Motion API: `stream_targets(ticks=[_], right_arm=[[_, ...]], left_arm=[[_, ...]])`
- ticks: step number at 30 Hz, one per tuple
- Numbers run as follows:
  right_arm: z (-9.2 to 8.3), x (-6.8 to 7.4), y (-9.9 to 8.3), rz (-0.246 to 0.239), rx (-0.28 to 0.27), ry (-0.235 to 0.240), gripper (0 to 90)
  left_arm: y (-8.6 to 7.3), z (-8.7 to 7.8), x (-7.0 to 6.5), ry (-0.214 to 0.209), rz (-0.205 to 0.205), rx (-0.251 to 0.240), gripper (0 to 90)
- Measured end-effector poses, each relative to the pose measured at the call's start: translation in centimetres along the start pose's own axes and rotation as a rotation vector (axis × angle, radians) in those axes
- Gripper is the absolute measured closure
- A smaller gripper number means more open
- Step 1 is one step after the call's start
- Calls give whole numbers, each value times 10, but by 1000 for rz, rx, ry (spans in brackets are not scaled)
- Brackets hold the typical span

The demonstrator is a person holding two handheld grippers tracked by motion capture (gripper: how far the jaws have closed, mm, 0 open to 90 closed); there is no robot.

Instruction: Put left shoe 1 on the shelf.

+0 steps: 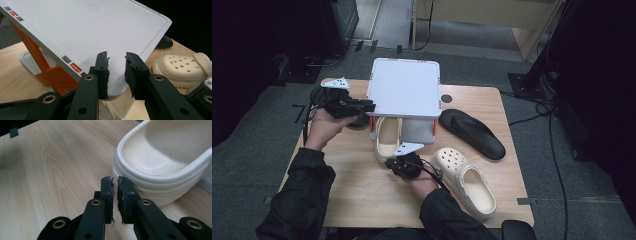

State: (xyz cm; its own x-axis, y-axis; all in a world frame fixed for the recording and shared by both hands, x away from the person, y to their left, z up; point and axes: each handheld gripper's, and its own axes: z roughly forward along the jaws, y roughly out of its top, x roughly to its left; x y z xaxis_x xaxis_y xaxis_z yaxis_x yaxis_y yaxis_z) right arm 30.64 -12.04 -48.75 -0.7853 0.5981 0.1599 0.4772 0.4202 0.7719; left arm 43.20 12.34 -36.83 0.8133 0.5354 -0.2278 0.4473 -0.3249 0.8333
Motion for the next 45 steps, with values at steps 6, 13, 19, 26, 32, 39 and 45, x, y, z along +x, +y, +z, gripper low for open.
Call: stream_targets(ticks=[6,13,19,26,32,39,45], right_arm=[[8,-7,8,5,4,-18,842],[16,-19,18,19,7,-21,851],[22,-29,24,25,-5,-34,838],[29,-38,31,39,-11,-40,817],[31,-44,34,63,-18,-28,768],[11,-36,36,50,-19,1,729],[-20,-29,30,21,-24,24,686]], left_arm=[[0,0,0,1,-2,0,719],[0,0,0,1,-3,0,719],[0,0,0,0,-4,-1,719],[0,0,0,1,-6,-2,719],[-1,0,0,-2,-7,-8,719],[0,0,-3,24,14,-6,675],[2,-5,-6,24,-6,17,604]])
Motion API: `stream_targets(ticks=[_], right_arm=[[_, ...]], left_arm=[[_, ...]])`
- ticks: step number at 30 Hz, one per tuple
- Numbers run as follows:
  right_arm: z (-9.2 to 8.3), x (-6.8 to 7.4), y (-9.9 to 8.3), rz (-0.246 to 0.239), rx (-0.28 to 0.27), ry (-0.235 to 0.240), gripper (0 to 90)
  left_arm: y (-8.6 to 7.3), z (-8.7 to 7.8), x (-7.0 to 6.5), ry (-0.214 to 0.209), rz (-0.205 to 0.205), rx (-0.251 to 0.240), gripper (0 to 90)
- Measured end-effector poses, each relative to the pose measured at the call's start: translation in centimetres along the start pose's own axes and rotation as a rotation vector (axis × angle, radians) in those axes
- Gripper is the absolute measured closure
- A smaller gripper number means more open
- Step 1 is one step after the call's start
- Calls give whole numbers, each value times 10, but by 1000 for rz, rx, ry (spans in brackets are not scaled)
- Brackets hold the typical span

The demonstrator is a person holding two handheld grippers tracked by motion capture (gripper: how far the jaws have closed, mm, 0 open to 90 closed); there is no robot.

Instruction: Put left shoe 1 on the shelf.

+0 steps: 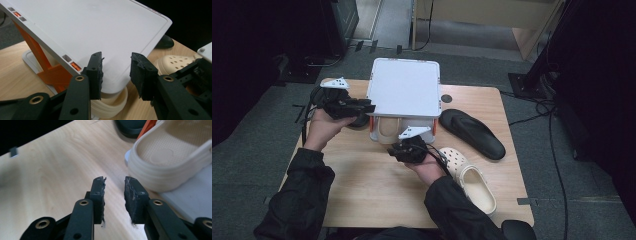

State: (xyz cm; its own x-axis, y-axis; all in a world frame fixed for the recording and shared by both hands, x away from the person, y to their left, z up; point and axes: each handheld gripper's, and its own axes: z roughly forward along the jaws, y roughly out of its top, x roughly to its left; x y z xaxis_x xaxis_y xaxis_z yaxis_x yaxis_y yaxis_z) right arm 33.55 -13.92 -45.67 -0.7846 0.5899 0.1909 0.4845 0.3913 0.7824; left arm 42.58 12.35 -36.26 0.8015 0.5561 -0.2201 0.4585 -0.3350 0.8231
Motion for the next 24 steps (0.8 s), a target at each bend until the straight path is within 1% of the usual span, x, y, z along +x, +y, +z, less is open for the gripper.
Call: stream_targets(ticks=[1,4,5,8,11,13,15,16,18,21,23,24], right_arm=[[-5,0,-1,1,12,0,677],[-21,-1,-7,13,13,1,669],[-27,-1,-8,22,12,1,662],[-44,-2,-13,33,5,0,654],[-59,-4,-17,45,-6,-5,640],[-69,-5,-20,48,-20,-14,639],[-79,-7,-23,44,-25,-28,630],[-83,-8,-24,46,-30,-32,626],[-92,-10,-28,47,-40,-39,622],[-104,-12,-34,53,-39,-52,620],[-110,-13,-38,54,-39,-59,620],[-113,-13,-41,63,-40,-60,620]], left_arm=[[0,0,-2,4,-1,3,594],[1,-4,-6,-9,-15,10,569],[2,-5,-8,-7,-16,9,564],[3,-8,-17,-7,6,3,556],[4,-8,-24,-21,7,15,546],[2,-7,-28,-24,1,1,541],[-1,-5,-30,-50,-22,-10,541],[-2,-4,-31,-46,-24,-9,540],[-4,-1,-34,-34,-14,4,539],[-8,3,-38,-29,-1,16,538],[-12,5,-41,-28,-1,23,535],[-14,7,-43,-28,1,25,534]])
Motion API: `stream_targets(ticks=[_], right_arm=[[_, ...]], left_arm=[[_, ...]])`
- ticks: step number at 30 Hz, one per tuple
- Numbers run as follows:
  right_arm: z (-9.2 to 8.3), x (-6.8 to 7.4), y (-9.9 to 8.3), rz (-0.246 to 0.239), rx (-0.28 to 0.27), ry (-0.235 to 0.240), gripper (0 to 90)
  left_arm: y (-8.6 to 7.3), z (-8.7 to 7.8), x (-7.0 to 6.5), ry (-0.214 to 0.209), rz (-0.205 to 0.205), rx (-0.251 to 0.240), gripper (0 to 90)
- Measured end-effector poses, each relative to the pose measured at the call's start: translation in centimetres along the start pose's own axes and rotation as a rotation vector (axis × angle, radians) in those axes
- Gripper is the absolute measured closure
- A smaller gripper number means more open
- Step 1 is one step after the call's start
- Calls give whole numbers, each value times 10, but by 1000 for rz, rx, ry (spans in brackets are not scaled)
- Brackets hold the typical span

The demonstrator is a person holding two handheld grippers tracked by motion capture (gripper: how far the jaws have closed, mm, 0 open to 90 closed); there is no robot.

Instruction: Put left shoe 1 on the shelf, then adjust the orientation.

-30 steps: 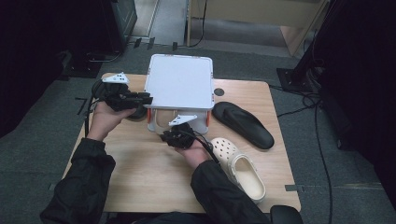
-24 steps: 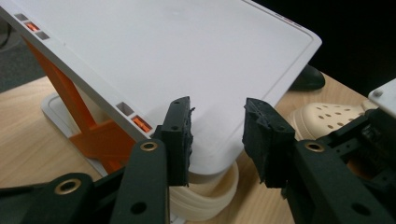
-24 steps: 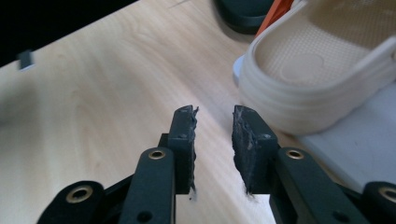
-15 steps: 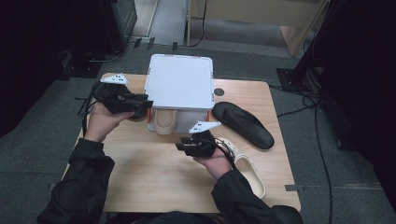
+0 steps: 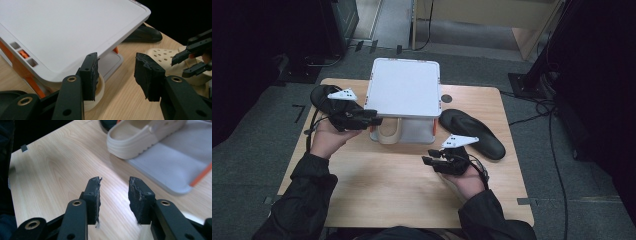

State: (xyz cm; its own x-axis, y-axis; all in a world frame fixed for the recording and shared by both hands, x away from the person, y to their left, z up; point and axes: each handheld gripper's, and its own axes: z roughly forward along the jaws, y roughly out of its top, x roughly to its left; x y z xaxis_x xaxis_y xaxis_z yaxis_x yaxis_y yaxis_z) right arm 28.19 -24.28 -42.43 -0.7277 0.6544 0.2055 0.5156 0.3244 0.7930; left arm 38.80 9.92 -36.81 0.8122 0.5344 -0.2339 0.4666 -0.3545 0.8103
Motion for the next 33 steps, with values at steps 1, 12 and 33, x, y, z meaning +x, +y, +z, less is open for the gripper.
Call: stream_targets(ticks=[1,12,33], right_arm=[[-4,-1,-3,-3,5,-6,616],[-40,-8,-39,43,26,-71,595],[-72,0,-58,64,-37,-153,585]], left_arm=[[-1,1,-1,2,1,1,528],[-25,13,-17,5,14,12,480],[-40,45,-20,-43,19,47,477]])
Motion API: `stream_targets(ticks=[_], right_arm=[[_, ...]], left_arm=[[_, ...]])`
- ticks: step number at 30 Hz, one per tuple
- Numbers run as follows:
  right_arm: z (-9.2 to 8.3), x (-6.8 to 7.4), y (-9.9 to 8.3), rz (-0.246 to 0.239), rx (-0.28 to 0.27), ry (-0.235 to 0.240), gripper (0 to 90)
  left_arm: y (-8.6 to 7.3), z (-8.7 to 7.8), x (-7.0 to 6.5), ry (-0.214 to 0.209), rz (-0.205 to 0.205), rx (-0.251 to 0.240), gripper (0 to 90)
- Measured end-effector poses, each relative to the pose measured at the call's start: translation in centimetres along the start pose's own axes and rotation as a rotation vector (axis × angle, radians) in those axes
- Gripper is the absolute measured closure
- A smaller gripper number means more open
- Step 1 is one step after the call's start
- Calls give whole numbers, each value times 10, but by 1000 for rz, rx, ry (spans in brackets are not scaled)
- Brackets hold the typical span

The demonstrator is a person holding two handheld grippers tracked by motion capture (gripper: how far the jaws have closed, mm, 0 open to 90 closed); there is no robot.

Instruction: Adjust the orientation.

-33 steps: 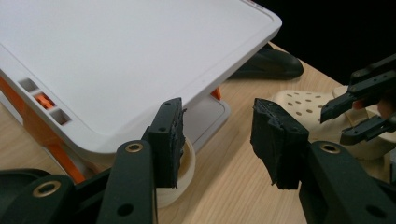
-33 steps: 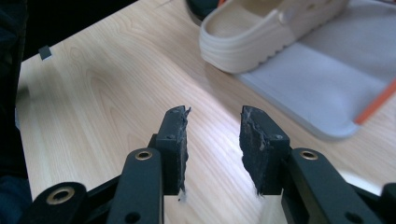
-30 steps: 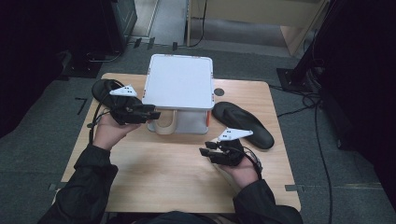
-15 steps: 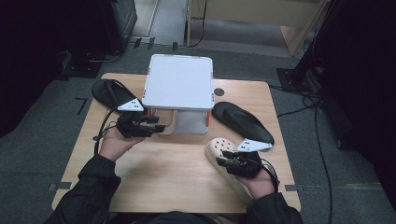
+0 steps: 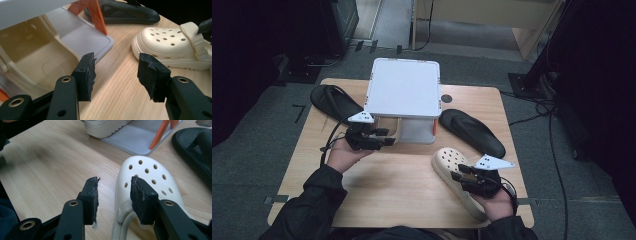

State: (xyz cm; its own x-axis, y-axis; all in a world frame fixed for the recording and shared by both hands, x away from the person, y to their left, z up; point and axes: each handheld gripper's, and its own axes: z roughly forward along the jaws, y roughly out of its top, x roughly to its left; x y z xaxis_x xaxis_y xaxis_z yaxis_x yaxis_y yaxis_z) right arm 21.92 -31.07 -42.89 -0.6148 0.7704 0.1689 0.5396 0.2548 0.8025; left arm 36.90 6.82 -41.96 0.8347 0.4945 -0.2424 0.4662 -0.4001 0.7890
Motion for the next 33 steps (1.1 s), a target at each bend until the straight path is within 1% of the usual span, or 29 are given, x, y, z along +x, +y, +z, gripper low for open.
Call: stream_targets(ticks=[3,5,9,11,12,13,14,17,19,20,21,24,25,27,28,29,31,33], right_arm=[[-6,2,-3,9,-3,-6,588],[-8,2,-6,20,15,-12,592],[-8,7,-12,3,16,-22,591],[-9,8,-14,5,18,-20,589],[-9,9,-15,10,15,-18,589],[-9,9,-16,8,18,-20,589],[-9,10,-17,12,15,-24,591],[-11,11,-21,22,18,-39,590],[-11,11,-22,23,27,-54,581],[-9,10,-23,24,41,-69,581],[-9,11,-24,23,39,-75,593],[-8,11,-24,27,31,-73,601],[-8,11,-26,34,26,-71,601],[-9,10,-27,56,29,-75,600],[-8,9,-28,66,34,-82,599],[-7,9,-29,80,50,-78,599],[-1,10,-32,70,82,-85,597],[7,12,-33,58,103,-86,620]], left_arm=[[1,3,1,-4,2,-4,477],[1,5,1,-7,6,-2,477],[1,8,1,-6,13,9,477],[0,8,0,2,21,15,477],[0,8,0,0,23,12,478],[0,7,0,-9,18,5,479],[0,7,1,-16,12,-1,481],[0,6,2,-11,13,0,485],[0,5,3,-11,11,-1,485],[0,5,3,-11,9,-2,485],[0,5,2,-12,9,-3,485],[0,5,2,-13,17,-2,490],[0,5,2,-14,23,-2,499],[0,5,2,-16,20,-4,506],[0,4,2,-17,17,-6,508],[0,4,2,-18,15,-6,510],[0,4,3,-19,13,-6,513],[0,5,3,-24,10,-8,515]])
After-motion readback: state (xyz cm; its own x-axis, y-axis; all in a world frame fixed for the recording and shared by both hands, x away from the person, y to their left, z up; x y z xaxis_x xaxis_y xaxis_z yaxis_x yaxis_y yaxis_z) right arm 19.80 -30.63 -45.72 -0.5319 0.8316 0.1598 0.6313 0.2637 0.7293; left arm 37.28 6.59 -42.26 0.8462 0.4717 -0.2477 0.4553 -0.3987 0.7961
